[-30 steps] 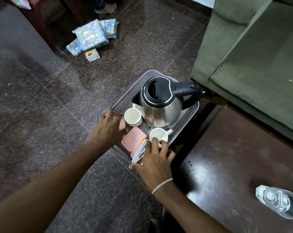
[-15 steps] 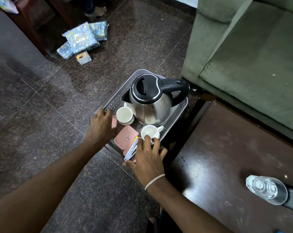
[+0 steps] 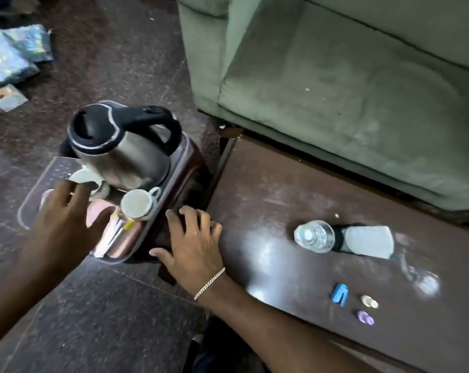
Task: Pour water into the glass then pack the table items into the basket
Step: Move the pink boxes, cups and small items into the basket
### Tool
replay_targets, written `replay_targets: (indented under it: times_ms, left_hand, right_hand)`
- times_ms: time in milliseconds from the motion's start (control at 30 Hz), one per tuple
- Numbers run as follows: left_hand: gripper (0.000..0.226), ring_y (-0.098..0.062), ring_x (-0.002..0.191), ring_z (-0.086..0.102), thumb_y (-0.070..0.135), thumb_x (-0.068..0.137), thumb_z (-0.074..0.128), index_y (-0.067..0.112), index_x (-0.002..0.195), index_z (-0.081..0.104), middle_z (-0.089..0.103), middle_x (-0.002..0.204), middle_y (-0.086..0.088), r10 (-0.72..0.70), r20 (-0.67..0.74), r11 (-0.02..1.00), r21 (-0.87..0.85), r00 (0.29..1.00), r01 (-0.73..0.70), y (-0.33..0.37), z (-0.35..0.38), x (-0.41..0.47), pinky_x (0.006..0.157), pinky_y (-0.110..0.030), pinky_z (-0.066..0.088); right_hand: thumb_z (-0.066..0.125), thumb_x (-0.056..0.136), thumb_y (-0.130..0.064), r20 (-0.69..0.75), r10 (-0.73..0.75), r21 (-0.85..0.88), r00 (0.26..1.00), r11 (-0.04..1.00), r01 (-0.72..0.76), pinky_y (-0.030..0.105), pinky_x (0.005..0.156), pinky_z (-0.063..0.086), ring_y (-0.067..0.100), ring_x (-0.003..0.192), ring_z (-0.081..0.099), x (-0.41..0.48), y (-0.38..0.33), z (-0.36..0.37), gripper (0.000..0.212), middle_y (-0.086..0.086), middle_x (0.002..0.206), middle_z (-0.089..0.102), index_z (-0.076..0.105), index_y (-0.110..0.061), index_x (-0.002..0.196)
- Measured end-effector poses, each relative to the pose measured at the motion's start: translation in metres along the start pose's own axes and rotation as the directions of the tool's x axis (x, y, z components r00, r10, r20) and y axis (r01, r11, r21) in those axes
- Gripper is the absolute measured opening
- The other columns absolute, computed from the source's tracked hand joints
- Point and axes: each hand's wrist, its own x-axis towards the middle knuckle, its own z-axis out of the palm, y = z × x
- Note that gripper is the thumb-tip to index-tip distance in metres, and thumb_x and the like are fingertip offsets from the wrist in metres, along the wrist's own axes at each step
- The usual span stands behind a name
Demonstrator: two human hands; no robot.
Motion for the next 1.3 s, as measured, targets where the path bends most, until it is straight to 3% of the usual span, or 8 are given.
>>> replay_targets:
  times_ms: [100,267,467,600,767,1033,1200,1300]
  left_hand:
    - [0.049,-0.035,0.088,0.06,0.05,0.09,0.063,0.017,0.126,0.057,0.055,0.113,-0.008,0.14,0.009,0.988,-0.071,0.99,-0.139,0.054,0.004,-0.01,0.074,-0.047,0.049]
    - [0.058,-0.03,0.1,0.059,0.055,0.088,0.057,0.017,0.131,0.056,0.055,0.118,-0.006,0.33,0.137,0.935,-0.184,0.934,-0.303,0.152,0.025,-0.021,0.082,-0.039,0.049]
    - [0.062,-0.034,0.09,0.071,0.039,0.085,0.081,0.017,0.138,0.058,0.058,0.12,-0.005,0.491,0.369,0.867,-0.298,0.789,-0.4,0.265,0.066,-0.046,0.068,-0.038,0.059]
    - [0.065,-0.034,0.097,0.07,0.045,0.091,0.07,0.023,0.149,0.049,0.054,0.128,-0.003,0.534,0.48,0.845,-0.328,0.696,-0.422,0.339,0.098,-0.072,0.076,-0.041,0.059]
    - [0.065,-0.037,0.104,0.069,0.042,0.094,0.066,0.025,0.151,0.039,0.046,0.143,-0.002,0.543,0.56,0.84,-0.348,0.626,-0.417,0.412,0.145,-0.104,0.088,-0.046,0.058]
    - [0.062,-0.041,0.11,0.067,0.042,0.091,0.07,0.031,0.146,0.043,0.048,0.141,-0.006,0.455,0.671,0.89,-0.322,0.585,-0.323,0.477,0.208,-0.149,0.096,-0.047,0.054]
    - [0.063,-0.041,0.109,0.067,0.048,0.091,0.068,0.026,0.143,0.042,0.05,0.14,-0.009,0.345,0.7,0.939,-0.245,0.625,-0.243,0.504,0.224,-0.171,0.092,-0.045,0.054]
    - [0.065,-0.038,0.11,0.066,0.047,0.091,0.069,0.018,0.14,0.039,0.054,0.134,-0.012,0.295,0.676,0.956,-0.208,0.676,-0.209,0.517,0.228,-0.18,0.089,-0.044,0.054]
  right_hand:
    - [0.07,0.076,-0.061,-0.008,0.051,-0.04,0.999,0.998,-0.051,0.047,0.08,0.046,0.03,0.11,0.046,-0.026,0.043,-0.017,0.076,0.006,0.132,0.048,0.049,-0.019,0.136]
    - [0.069,0.083,-0.052,0.03,0.137,-0.037,0.99,0.99,-0.136,0.047,0.089,0.049,0.034,0.109,0.051,-0.079,0.122,-0.042,0.07,0.011,0.133,0.051,0.051,-0.014,0.139]
    - [0.072,0.086,-0.04,0.04,0.311,0.017,0.95,0.95,-0.312,0.047,0.093,0.049,0.038,0.106,0.055,-0.149,0.216,-0.062,0.058,0.017,0.126,0.055,0.058,-0.008,0.132]
    - [0.074,0.086,-0.037,0.057,0.45,0.026,0.891,0.892,-0.452,0.048,0.09,0.051,0.036,0.105,0.053,-0.193,0.273,-0.066,0.053,0.014,0.123,0.055,0.06,-0.009,0.128]
    - [0.078,0.082,-0.029,0.035,0.571,0.038,0.82,0.82,-0.572,0.048,0.087,0.052,0.034,0.101,0.053,-0.243,0.335,-0.063,0.047,0.012,0.117,0.054,0.062,-0.009,0.122]
    - [0.082,0.078,-0.026,0.044,0.683,0.042,0.729,0.728,-0.684,0.046,0.081,0.053,0.04,0.09,0.059,-0.293,0.39,-0.047,0.039,0.014,0.103,0.059,0.067,-0.008,0.109]
    - [0.076,0.082,-0.023,0.099,0.695,0.082,0.712,0.708,-0.702,0.045,0.084,0.053,0.04,0.095,0.061,-0.304,0.4,-0.04,0.033,0.014,0.107,0.063,0.067,-0.012,0.112]
    - [0.073,0.082,-0.015,0.077,0.696,0.109,0.714,0.706,-0.7,0.046,0.078,0.055,0.041,0.088,0.063,-0.306,0.403,-0.038,0.023,0.015,0.1,0.064,0.069,-0.011,0.104]
